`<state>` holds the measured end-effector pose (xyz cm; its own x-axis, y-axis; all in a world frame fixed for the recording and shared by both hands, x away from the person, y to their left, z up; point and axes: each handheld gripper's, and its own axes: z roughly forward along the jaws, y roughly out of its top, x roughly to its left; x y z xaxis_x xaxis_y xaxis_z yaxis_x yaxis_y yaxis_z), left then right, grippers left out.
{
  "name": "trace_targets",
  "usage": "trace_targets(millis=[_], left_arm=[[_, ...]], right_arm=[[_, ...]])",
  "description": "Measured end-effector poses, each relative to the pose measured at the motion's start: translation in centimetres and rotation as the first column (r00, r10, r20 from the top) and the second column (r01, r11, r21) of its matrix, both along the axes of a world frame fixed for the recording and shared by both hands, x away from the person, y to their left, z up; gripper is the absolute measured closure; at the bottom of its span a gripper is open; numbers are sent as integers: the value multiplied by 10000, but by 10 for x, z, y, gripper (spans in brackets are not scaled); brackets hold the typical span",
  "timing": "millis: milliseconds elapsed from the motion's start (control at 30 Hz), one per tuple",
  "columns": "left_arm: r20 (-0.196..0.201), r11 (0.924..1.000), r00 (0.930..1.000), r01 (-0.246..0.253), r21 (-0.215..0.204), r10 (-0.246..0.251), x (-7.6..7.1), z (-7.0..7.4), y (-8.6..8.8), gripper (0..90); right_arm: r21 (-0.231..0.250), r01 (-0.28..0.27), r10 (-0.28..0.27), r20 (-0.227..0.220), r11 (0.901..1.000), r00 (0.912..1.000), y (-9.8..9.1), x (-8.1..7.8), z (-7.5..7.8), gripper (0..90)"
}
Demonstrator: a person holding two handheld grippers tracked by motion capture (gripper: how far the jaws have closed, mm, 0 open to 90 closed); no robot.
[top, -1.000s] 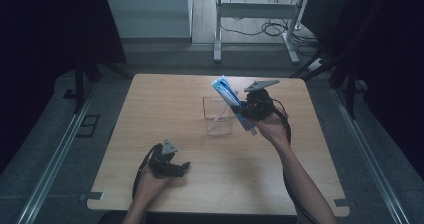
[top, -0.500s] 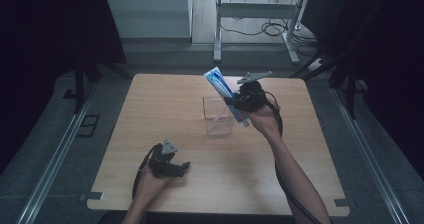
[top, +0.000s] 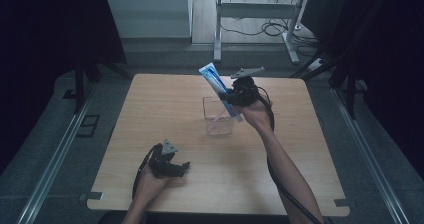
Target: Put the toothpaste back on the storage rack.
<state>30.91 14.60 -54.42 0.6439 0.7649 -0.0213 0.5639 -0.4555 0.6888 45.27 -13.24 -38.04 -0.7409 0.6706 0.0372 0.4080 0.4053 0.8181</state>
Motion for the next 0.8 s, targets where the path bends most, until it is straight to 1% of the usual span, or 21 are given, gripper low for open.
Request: trace_targets(millis=[233,500,800], left_arm=[[-3,10000,10000,9,15,-9,0,0,0,136],[-4,10000,10000,6,19,-6,0,0,0,136],[-9,10000,10000,25,32,-25,0,0,0,136]], right_arm=[[46,10,-10,5,10000,10000,8,8,-2,725],[223,167,-167,2,9996,9999,16,17,-5,725],[244,169,-172,121,9996,9998,26,26,-9,725]])
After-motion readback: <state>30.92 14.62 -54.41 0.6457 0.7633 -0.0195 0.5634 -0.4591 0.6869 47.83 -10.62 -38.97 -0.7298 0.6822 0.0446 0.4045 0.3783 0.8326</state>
